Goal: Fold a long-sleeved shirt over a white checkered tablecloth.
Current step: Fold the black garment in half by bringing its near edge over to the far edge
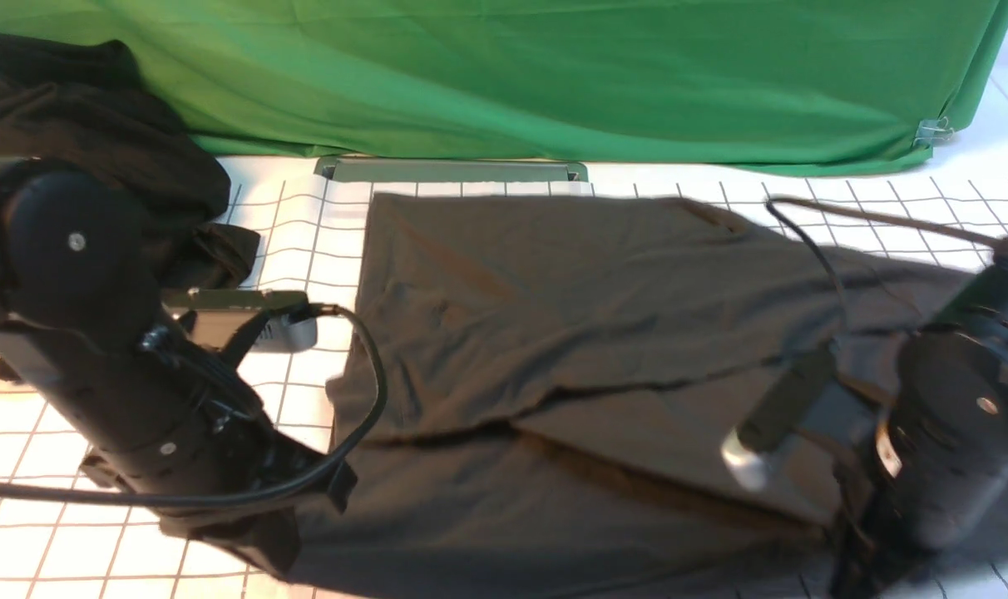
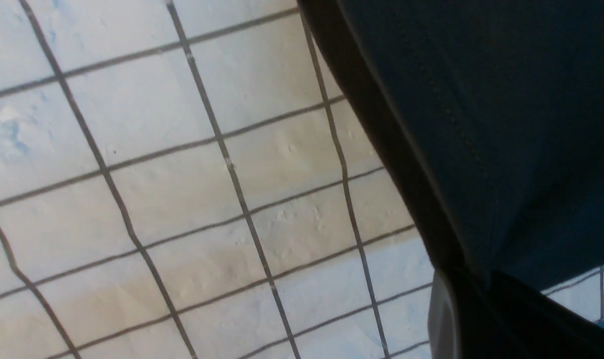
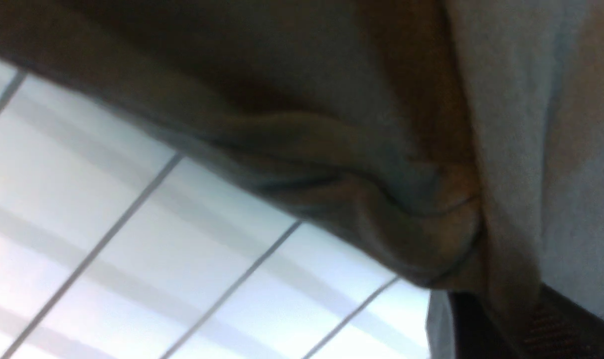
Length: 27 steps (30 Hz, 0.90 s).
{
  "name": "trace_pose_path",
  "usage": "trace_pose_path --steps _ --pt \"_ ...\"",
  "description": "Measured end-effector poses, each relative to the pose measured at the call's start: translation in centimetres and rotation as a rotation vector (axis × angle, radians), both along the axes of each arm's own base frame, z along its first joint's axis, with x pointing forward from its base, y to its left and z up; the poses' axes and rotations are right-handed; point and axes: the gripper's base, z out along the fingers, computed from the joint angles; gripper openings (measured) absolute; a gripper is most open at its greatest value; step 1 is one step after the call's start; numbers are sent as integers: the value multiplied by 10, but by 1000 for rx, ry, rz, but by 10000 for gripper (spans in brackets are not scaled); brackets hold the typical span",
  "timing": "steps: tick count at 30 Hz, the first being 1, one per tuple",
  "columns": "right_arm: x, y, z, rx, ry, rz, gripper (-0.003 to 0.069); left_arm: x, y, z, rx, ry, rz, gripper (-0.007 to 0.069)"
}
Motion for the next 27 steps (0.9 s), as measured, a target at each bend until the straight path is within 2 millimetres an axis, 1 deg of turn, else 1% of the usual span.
trace_pose_path --steps 4,5,7,9,12,16,19,21,24,27 --pt "-21 -9 -4 -3 69 -28 54 -12 2 -3 -6 53 3 12" --pt "-23 -11 -5 -4 76 -31 54 -12 2 -3 -8 53 4 12" --pt "-31 -14 -5 2 85 -39 54 -19 3 -6 -23 84 10 12" --pt "-34 -16 -2 10 75 -57 54 -21 2 -5 -37 87 14 12" --pt "-34 -17 2 21 60 -71 54 -19 2 -1 -43 65 15 12" --pt "-24 -13 14 34 -4 -66 54 -6 0 15 -51 -36 12 12" --pt "-10 -7 29 80 -100 -63 54 2 -3 27 -67 -95 13 12" --pt "0 -4 39 117 -152 -76 54 10 -5 30 -71 -128 16 12" --pt "18 -4 49 150 -203 -126 54 26 -8 27 -59 -172 34 12" --pt "36 -10 51 154 -221 -173 54 47 -9 20 -61 -199 71 12"
